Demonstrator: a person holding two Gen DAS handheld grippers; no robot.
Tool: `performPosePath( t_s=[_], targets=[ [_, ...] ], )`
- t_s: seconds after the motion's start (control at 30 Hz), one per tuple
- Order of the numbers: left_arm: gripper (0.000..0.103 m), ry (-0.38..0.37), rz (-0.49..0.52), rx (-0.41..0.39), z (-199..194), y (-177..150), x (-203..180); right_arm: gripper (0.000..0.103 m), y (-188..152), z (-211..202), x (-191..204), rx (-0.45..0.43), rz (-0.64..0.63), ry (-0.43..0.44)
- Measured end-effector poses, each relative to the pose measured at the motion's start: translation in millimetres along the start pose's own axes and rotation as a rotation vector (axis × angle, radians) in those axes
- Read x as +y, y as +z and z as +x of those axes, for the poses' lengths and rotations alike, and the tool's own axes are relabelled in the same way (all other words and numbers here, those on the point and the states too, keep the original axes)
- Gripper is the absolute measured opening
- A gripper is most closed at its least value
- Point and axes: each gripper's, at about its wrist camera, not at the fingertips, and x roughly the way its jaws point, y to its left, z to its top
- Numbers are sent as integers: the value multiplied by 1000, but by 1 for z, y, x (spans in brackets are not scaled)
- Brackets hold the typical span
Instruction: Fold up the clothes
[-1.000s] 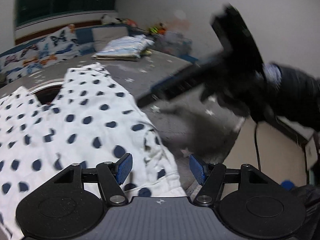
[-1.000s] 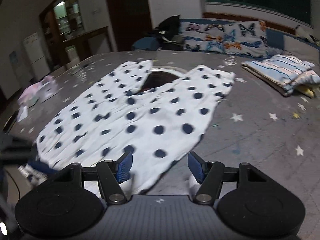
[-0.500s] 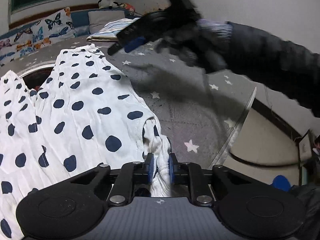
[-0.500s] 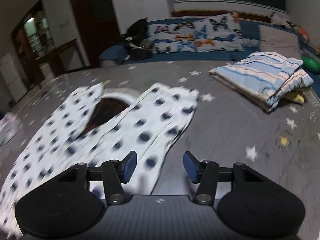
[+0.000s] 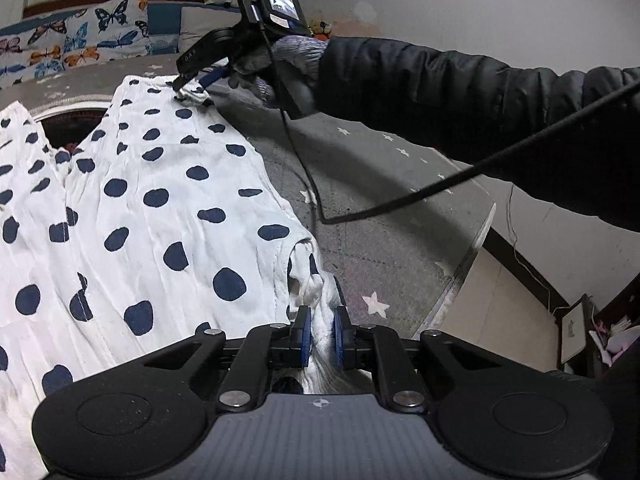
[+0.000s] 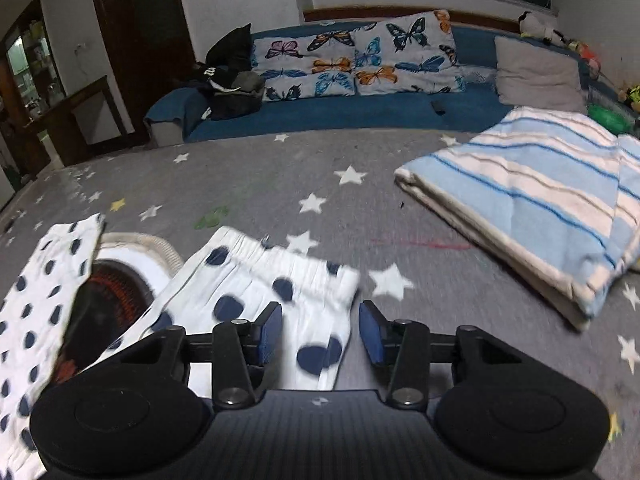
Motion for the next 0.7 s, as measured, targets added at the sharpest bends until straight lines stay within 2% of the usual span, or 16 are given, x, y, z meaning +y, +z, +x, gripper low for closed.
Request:
performPosePath(
  t_s=[0.07, 0.13, 0.2, 0.4, 0.7],
  targets=[
    [12, -4, -6, -3, 0, 0, 1, 32, 3, 4, 2, -4, -4, -20],
    [12, -5, -11, -11, -2, 0, 1, 17, 7, 7, 4, -3, -9, -44],
    [11, -6, -17, -26, -6, -1, 0, 9, 10, 6, 5, -5, -7, -62],
    [9, -11, -56, -98, -28, -8, 2, 6, 24, -15, 5, -45, 34, -66],
    [8, 11, -171, -255, -85, -33, 19, 6, 65, -59, 53, -127, 14, -21]
  ],
)
